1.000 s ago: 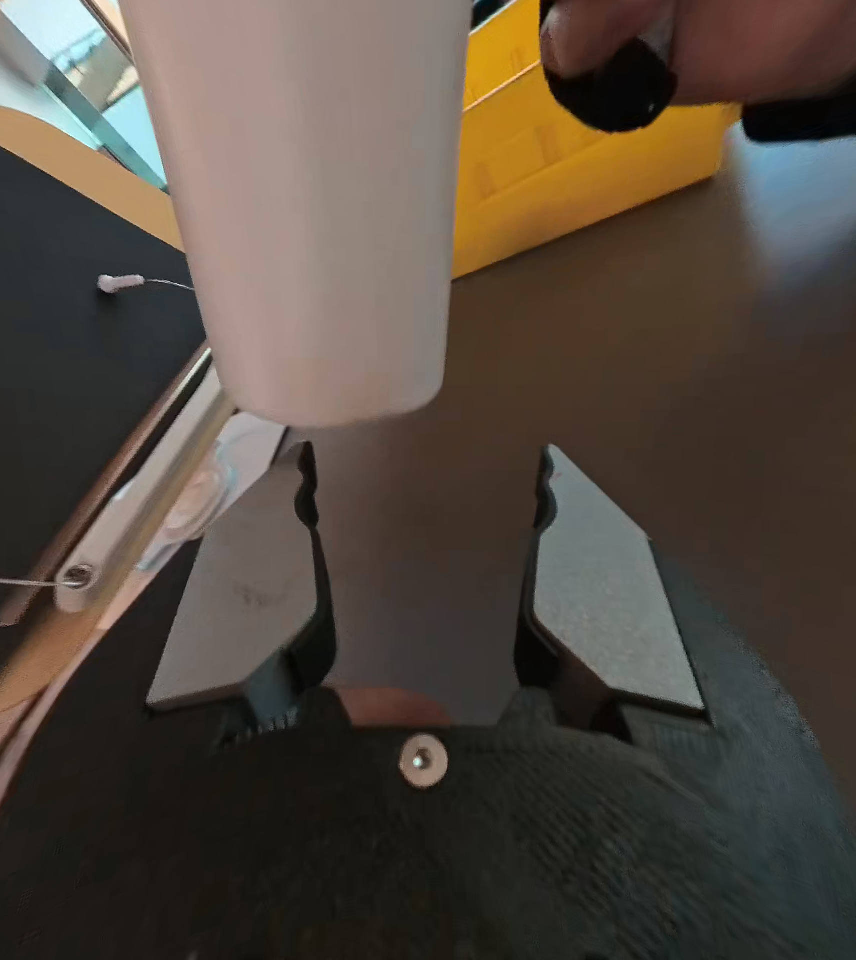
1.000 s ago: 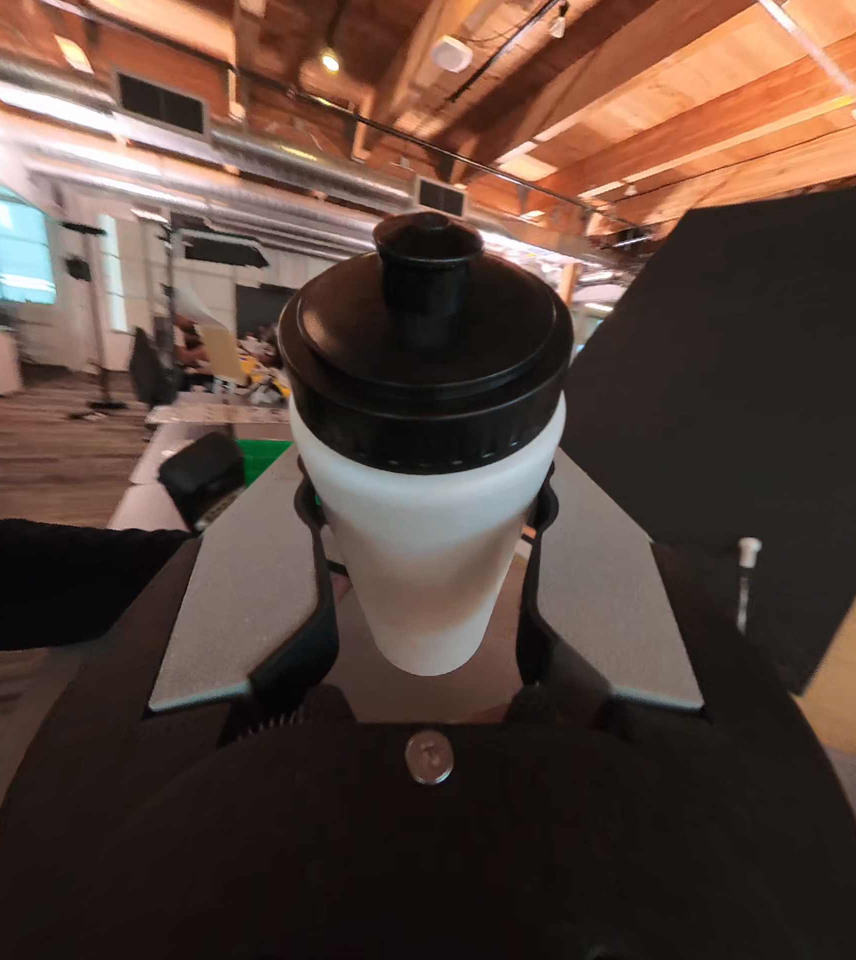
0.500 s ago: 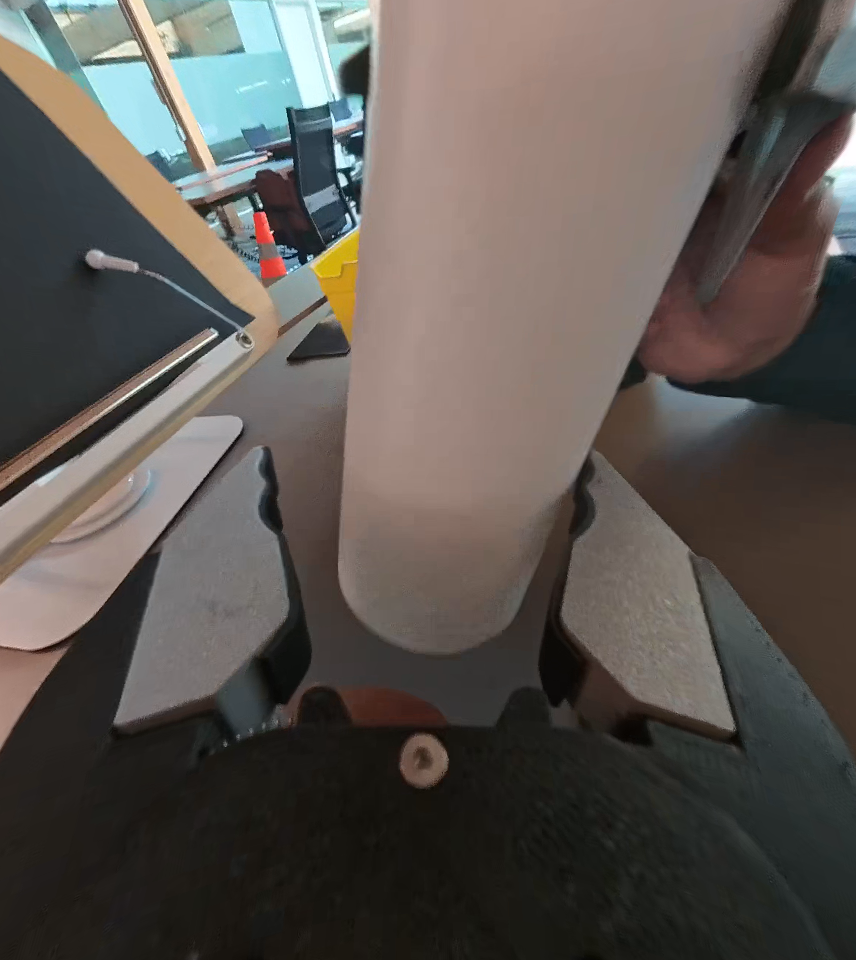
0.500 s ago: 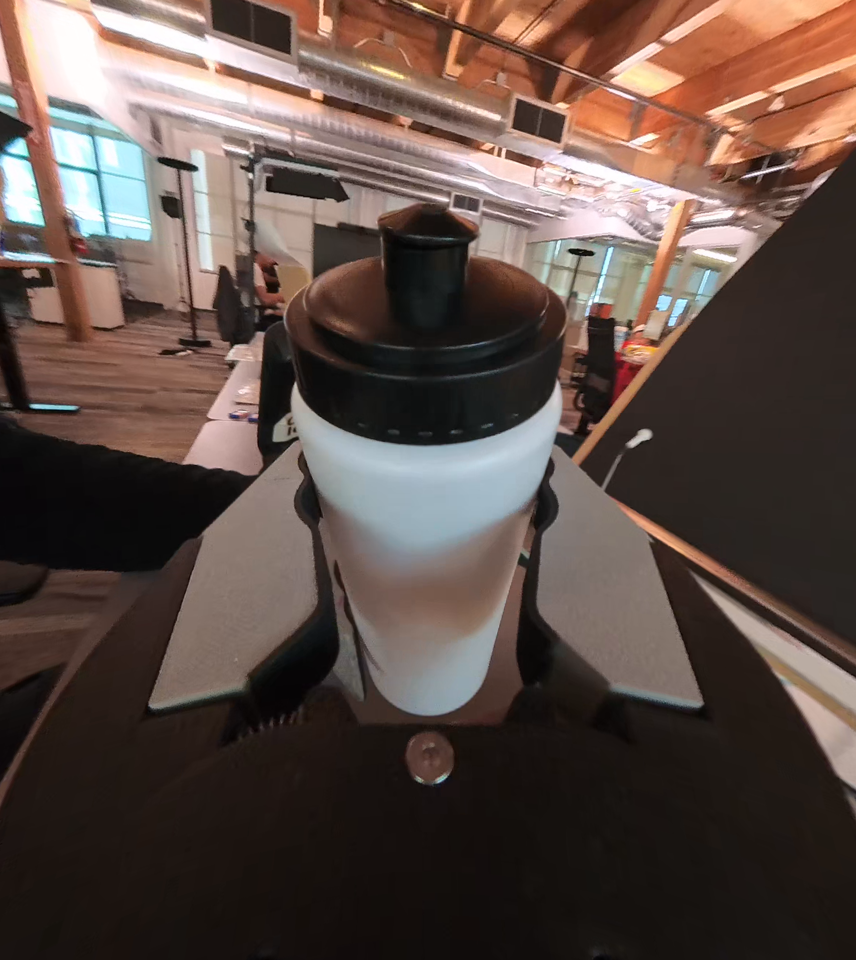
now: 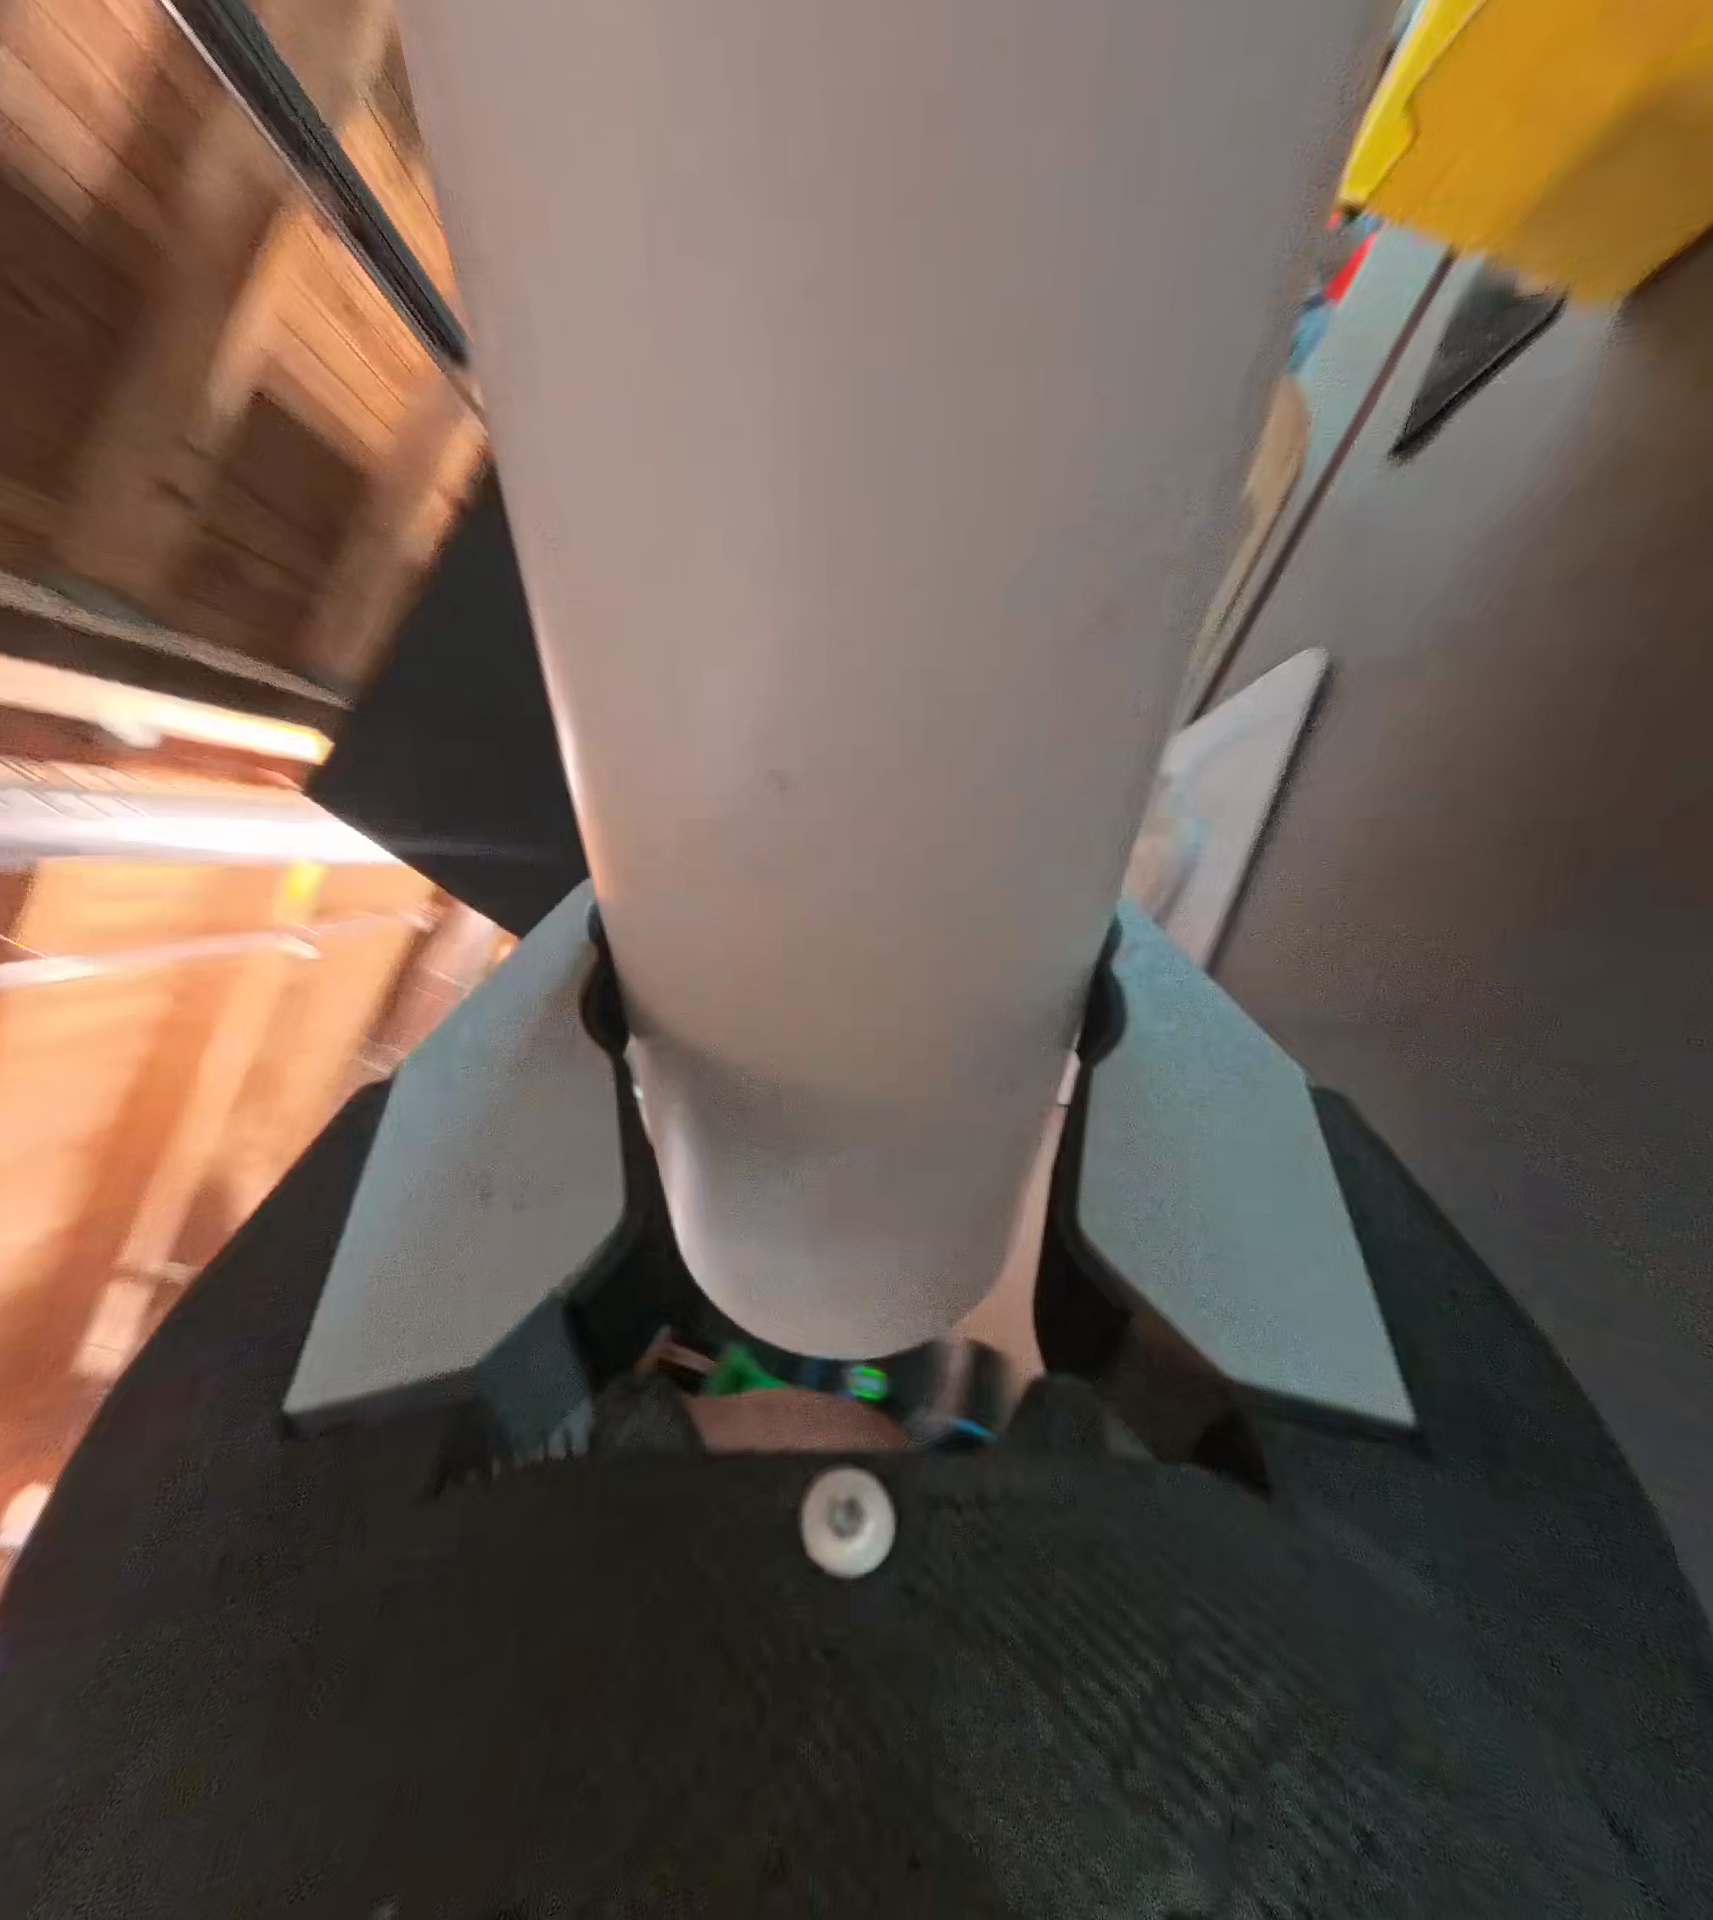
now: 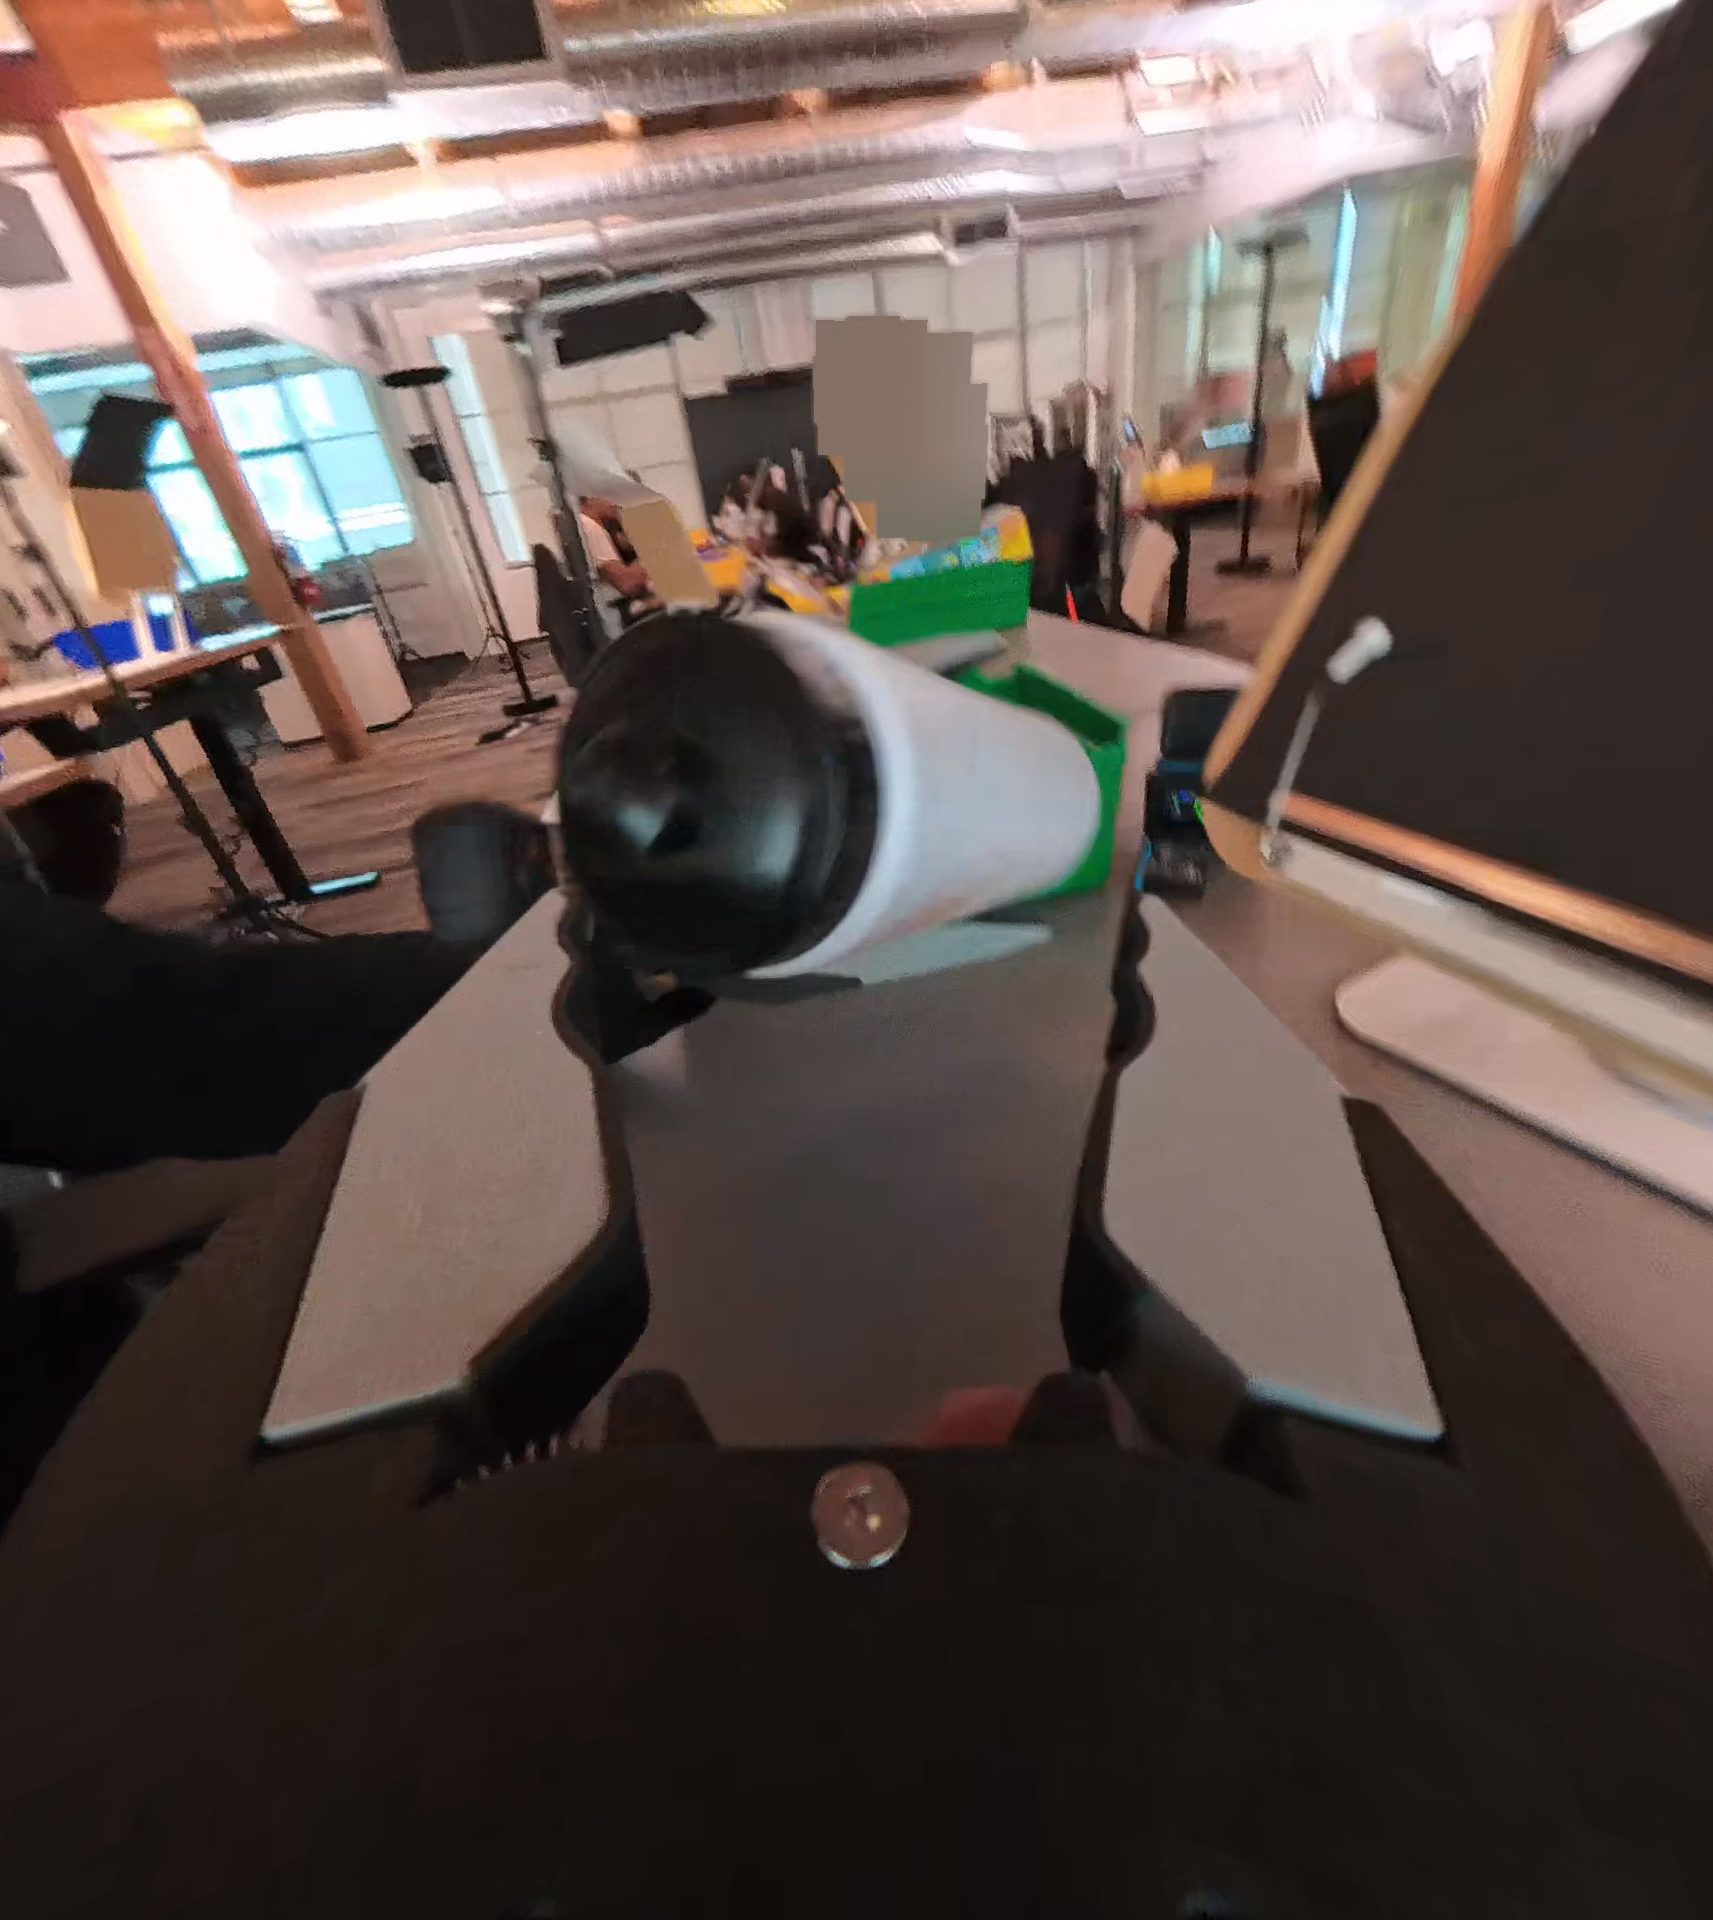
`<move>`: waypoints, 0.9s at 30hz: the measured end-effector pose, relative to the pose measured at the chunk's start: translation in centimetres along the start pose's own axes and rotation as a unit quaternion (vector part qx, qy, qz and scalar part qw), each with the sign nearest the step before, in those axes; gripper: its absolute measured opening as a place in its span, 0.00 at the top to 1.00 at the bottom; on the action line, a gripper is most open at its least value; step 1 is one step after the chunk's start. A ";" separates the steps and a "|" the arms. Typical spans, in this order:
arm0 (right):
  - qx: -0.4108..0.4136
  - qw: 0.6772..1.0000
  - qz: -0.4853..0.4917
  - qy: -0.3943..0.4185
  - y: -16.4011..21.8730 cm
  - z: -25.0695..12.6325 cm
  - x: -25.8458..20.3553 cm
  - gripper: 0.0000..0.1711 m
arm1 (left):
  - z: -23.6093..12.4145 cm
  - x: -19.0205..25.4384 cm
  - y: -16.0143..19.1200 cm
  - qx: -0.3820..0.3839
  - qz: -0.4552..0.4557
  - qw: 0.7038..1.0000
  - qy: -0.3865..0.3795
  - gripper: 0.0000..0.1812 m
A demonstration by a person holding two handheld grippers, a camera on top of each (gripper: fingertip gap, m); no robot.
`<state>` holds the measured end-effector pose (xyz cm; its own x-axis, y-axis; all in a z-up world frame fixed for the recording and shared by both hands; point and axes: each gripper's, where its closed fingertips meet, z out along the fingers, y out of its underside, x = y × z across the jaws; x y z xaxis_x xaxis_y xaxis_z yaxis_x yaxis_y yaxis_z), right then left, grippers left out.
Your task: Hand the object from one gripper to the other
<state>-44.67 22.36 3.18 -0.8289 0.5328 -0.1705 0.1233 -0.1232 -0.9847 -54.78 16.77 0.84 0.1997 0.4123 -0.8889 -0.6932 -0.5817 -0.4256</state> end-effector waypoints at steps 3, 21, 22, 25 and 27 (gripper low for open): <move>-0.038 0.996 0.079 0.002 1.2 -0.4 1.3 0.27 | -0.2 0.9 -0.3 0.048 0.097 0.994 -0.003 0.52; -0.221 0.914 0.302 -0.159 9.9 2.5 -4.1 0.40 | 0.1 5.0 -5.1 0.085 0.297 0.950 -0.039 0.52; -0.225 0.910 0.308 -0.162 10.2 2.7 -4.1 0.42 | 0.2 5.1 -4.8 0.079 0.300 0.950 -0.035 0.53; -0.217 0.906 0.317 -0.177 10.1 2.7 -4.1 0.43 | 0.2 5.2 -4.2 0.076 0.273 0.959 -0.025 0.53; -0.201 0.903 0.324 -0.197 9.4 2.5 -4.4 0.43 | 0.3 4.6 -4.2 0.073 0.233 0.969 -0.023 0.53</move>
<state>-41.24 16.76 -5.19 -0.6315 0.1083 -0.7678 0.7749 0.0529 -0.6298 -51.11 21.30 -1.40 -0.1870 0.1609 -0.9691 -0.7926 -0.6075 0.0521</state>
